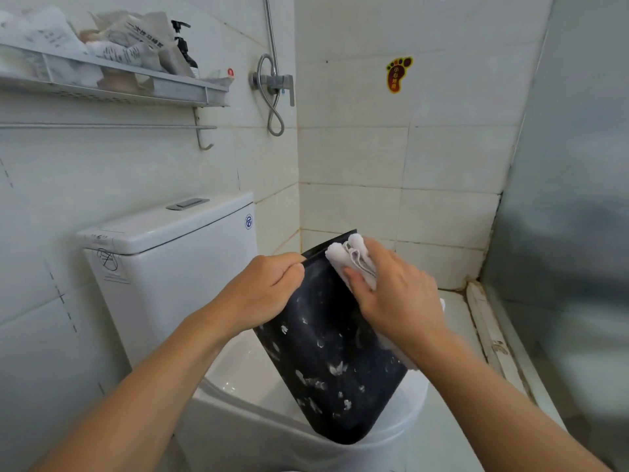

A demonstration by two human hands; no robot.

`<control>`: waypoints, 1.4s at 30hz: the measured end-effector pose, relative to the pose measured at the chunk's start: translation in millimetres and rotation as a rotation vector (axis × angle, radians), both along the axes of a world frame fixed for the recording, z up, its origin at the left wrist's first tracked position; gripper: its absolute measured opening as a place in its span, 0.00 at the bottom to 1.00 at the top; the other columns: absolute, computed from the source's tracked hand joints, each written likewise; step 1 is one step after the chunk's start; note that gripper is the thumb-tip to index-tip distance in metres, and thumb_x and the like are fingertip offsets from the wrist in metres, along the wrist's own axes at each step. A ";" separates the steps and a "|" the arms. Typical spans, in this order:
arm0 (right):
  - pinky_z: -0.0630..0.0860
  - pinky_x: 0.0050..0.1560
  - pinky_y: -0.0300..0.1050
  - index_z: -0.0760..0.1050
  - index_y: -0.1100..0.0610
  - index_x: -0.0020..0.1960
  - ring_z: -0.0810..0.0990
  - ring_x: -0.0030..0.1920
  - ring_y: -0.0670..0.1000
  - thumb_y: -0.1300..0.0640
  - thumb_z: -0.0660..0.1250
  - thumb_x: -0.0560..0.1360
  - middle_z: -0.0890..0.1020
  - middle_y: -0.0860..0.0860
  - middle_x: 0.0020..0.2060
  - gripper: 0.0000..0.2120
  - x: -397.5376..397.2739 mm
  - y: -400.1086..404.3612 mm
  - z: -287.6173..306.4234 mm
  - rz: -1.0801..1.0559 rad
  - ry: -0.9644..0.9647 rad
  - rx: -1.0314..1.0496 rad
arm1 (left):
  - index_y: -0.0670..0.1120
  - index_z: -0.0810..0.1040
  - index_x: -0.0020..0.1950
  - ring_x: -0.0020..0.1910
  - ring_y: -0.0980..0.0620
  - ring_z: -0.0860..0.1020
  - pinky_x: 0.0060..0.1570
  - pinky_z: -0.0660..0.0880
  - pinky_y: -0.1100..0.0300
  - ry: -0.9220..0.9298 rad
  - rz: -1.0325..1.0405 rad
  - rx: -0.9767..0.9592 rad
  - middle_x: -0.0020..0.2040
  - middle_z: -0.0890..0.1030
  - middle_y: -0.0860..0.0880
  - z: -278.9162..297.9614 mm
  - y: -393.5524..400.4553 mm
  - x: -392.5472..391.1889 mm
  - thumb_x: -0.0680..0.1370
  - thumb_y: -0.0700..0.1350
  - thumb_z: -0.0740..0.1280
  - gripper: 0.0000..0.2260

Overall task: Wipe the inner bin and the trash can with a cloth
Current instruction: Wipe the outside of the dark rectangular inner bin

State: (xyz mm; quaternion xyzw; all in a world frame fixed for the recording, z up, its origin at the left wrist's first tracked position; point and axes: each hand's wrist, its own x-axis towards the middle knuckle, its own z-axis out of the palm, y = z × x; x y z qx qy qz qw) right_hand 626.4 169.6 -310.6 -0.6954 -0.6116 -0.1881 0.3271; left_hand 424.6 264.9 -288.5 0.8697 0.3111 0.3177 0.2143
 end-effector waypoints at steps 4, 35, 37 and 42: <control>0.77 0.32 0.49 0.72 0.48 0.69 0.80 0.35 0.53 0.41 0.63 0.81 0.82 0.47 0.48 0.20 -8.8 -17.3 -19.6 0.185 -0.096 0.074 | 0.49 0.63 0.35 0.30 0.54 0.64 0.34 0.62 0.56 0.021 0.018 0.051 0.28 0.66 0.56 0.0 -4.2 5.1 0.86 0.45 0.56 0.18; 0.76 0.28 0.50 0.71 0.40 0.69 0.75 0.31 0.52 0.36 0.58 0.80 0.75 0.45 0.44 0.20 -14.8 -7.5 -3.6 0.191 -0.148 0.046 | 0.43 0.80 0.57 0.52 0.38 0.81 0.59 0.76 0.37 -0.060 -0.059 -0.185 0.49 0.83 0.40 6.0 -6.5 4.8 0.70 0.83 0.37 0.52; 0.77 0.29 0.51 0.70 0.40 0.69 0.75 0.31 0.52 0.36 0.57 0.80 0.75 0.45 0.42 0.19 -10.5 -3.2 2.4 0.130 -0.089 0.055 | 0.37 0.76 0.58 0.51 0.35 0.80 0.57 0.75 0.32 -0.040 -0.032 -0.176 0.49 0.81 0.34 5.5 -5.8 7.5 0.70 0.83 0.36 0.55; 0.74 0.26 0.49 0.73 0.43 0.69 0.73 0.29 0.51 0.37 0.60 0.80 0.75 0.46 0.45 0.20 -26.1 -21.0 -9.7 0.300 -0.206 0.001 | 0.34 0.72 0.49 0.39 0.44 0.75 0.48 0.73 0.37 -0.044 -0.054 -0.172 0.40 0.77 0.35 9.7 -6.1 10.2 0.64 0.85 0.35 0.56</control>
